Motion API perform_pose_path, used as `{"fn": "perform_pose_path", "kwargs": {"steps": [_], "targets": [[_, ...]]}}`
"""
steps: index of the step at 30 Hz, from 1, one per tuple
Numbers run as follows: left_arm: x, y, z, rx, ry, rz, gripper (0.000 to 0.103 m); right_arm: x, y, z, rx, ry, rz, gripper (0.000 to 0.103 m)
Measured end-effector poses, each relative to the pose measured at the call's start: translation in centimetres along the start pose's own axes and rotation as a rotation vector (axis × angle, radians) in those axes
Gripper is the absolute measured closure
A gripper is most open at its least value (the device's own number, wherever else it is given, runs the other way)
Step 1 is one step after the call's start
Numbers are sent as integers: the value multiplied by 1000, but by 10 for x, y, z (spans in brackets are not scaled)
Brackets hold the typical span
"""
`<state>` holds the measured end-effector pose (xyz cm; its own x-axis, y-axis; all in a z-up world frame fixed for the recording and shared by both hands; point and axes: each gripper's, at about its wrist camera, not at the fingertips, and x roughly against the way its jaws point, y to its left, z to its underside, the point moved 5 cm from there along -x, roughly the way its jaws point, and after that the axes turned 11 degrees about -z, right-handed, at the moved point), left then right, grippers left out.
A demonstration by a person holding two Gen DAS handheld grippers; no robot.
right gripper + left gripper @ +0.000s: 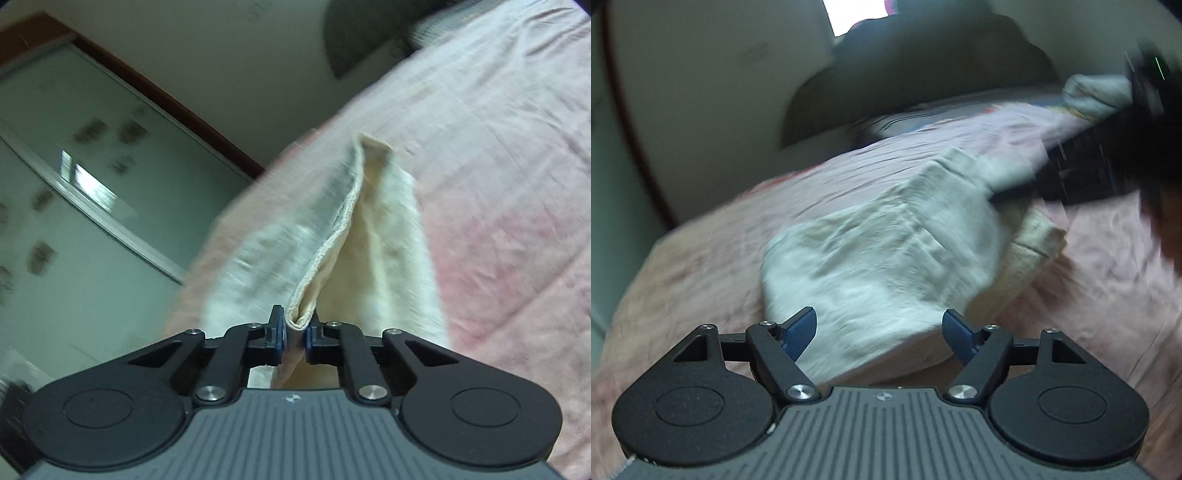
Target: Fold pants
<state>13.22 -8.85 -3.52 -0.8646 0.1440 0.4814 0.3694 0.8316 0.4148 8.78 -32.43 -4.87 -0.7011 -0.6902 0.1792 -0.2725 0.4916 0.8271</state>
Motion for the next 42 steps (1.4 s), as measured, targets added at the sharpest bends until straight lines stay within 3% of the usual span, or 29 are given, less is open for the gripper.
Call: {"fn": "perform_pose_path", "kwargs": {"steps": [3, 5, 6, 7, 9, 14, 19, 20, 22, 24, 28, 29, 33, 37, 40, 42], "targets": [[-12, -8, 0, -66, -10, -70, 28, 2, 18, -13, 28, -26, -38, 93], [-16, -3, -1, -55, -12, -121, 28, 1, 25, -18, 49, -28, -36, 93], [-15, 2, -2, -32, -15, -134, 34, 0, 27, -20, 59, -31, -31, 93], [-14, 6, -3, 1, -17, -122, 40, 1, 29, -20, 66, -34, -28, 93], [-10, 13, -5, 70, 6, -39, 68, 3, 32, -19, 75, -42, -36, 93], [-16, -4, 5, 28, 62, 32, 74, 14, 23, -2, 91, -50, 21, 93], [-27, -11, 7, 31, 109, 63, 73, 7, -25, 20, 42, 19, 179, 93], [-24, -10, 6, 34, 103, 68, 61, 7, -26, 20, 26, 16, 172, 93], [-15, -1, 7, 47, 97, 81, 48, 13, -20, 17, 14, -1, 165, 85], [-7, 4, 9, 52, 88, 62, 35, 23, -10, 14, 63, -18, 216, 80], [-2, 13, 7, 112, 114, 42, 35, 56, 21, 19, 274, -146, 401, 79], [-2, 16, 7, 143, 130, 46, 35, 58, 36, 25, 357, -143, 416, 78], [-6, 28, 7, 282, 186, 39, 32, 36, 77, 65, 601, 52, 367, 78], [-21, 36, 14, 357, 290, 31, 31, 5, 49, 79, 607, 194, 438, 79], [-14, 39, 12, 360, 272, 20, 31, 18, 56, 77, 571, 147, 435, 78], [-11, 41, 12, 380, 275, 22, 31, 26, 72, 79, 644, 109, 440, 76]]}}
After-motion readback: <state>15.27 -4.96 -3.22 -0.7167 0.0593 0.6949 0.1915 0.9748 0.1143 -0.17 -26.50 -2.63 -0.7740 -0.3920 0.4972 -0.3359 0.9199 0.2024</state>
